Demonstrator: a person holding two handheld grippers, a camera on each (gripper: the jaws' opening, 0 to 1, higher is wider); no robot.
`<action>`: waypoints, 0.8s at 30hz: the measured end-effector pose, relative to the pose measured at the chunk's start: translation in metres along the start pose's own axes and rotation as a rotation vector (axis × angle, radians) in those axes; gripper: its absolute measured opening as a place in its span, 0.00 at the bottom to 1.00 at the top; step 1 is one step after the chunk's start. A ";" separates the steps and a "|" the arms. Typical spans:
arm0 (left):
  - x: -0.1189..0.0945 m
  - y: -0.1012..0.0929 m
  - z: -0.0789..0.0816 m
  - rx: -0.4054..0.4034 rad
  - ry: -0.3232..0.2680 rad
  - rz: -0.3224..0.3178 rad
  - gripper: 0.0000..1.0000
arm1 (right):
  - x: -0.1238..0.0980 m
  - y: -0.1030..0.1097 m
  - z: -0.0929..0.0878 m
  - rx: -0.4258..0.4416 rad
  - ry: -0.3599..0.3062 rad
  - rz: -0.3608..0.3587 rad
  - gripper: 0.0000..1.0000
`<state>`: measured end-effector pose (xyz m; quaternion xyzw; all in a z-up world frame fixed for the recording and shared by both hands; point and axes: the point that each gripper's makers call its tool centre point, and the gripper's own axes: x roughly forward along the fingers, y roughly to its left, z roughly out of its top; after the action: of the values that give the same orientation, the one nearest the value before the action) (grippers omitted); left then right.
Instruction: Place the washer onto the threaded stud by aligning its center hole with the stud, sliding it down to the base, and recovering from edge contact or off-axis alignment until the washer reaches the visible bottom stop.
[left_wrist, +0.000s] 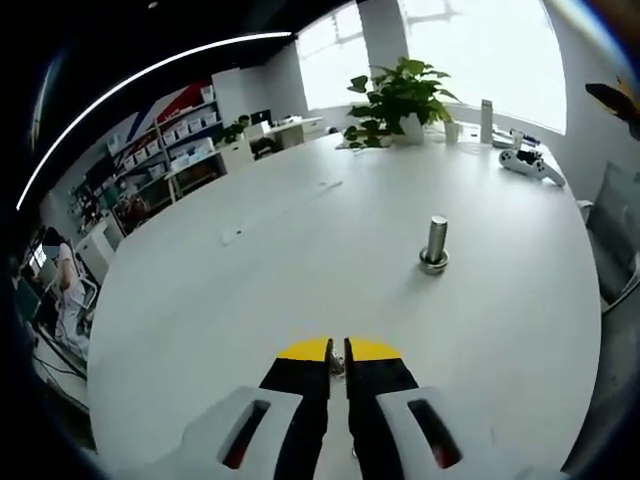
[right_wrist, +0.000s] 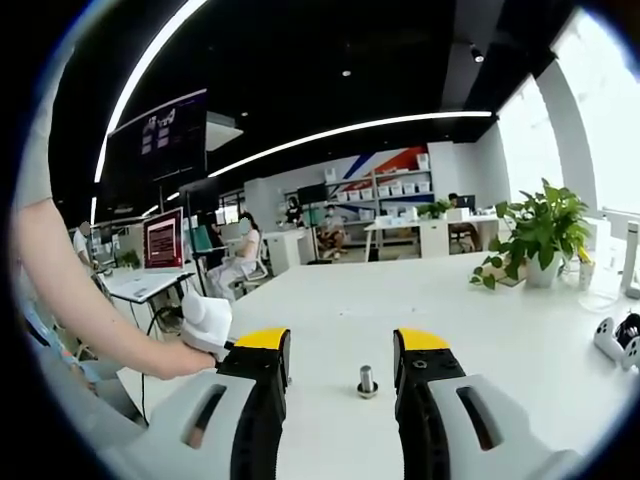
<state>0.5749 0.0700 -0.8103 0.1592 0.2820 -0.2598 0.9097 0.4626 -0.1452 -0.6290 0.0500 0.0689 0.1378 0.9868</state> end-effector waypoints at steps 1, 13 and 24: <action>0.000 -0.001 -0.002 -0.004 0.002 -0.004 0.03 | 0.000 0.000 0.000 -0.001 -0.001 -0.001 0.43; -0.008 -0.006 -0.008 -0.008 0.005 0.001 0.04 | 0.000 0.000 -0.001 0.001 0.003 0.001 0.43; -0.012 -0.002 -0.006 -0.027 -0.005 0.011 0.05 | 0.001 0.000 -0.001 -0.002 0.003 0.001 0.43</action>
<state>0.5628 0.0758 -0.8086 0.1478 0.2821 -0.2511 0.9141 0.4631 -0.1445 -0.6300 0.0487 0.0704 0.1387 0.9866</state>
